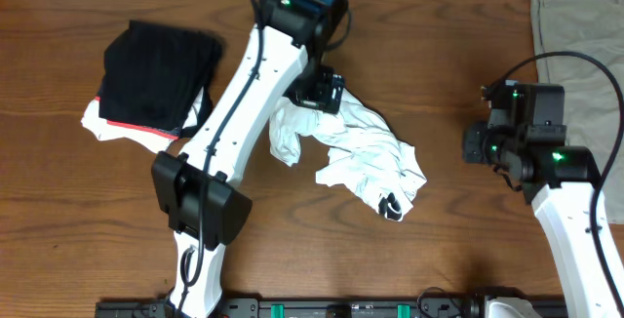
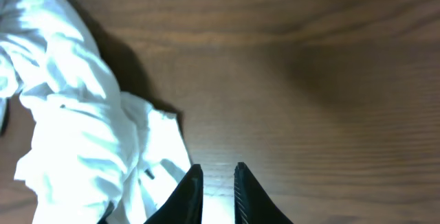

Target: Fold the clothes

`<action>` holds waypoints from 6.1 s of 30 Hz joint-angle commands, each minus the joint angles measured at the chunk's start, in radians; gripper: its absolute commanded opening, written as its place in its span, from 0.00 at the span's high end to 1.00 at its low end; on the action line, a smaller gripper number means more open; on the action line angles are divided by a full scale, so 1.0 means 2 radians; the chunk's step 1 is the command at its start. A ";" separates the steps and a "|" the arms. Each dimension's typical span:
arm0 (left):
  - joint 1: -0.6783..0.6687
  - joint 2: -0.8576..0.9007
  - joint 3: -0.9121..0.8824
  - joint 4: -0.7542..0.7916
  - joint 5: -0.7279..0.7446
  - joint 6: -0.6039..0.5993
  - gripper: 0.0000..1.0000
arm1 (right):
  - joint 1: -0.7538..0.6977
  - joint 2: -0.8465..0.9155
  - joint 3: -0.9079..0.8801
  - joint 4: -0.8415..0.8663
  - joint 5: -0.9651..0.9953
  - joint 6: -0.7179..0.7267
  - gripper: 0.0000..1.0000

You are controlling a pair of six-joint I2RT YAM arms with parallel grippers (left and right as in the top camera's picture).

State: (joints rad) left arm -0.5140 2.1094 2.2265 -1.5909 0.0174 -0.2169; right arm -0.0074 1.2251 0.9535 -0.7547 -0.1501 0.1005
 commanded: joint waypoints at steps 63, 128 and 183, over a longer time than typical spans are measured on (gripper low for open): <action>-0.002 -0.005 -0.021 0.008 0.130 0.064 0.07 | 0.033 0.185 0.010 0.211 -0.092 0.007 0.47; -0.142 -0.005 -0.349 0.404 0.009 0.008 0.43 | -0.043 0.185 0.010 0.101 -0.020 0.001 0.43; -0.185 -0.482 -0.293 0.437 -0.171 0.092 0.94 | -0.076 0.172 0.010 0.085 -0.023 -0.006 0.37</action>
State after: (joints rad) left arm -0.8478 1.1591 1.6238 -0.7086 -0.3092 -0.0872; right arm -0.1547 1.5887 0.9543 -0.5827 -0.1898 0.0967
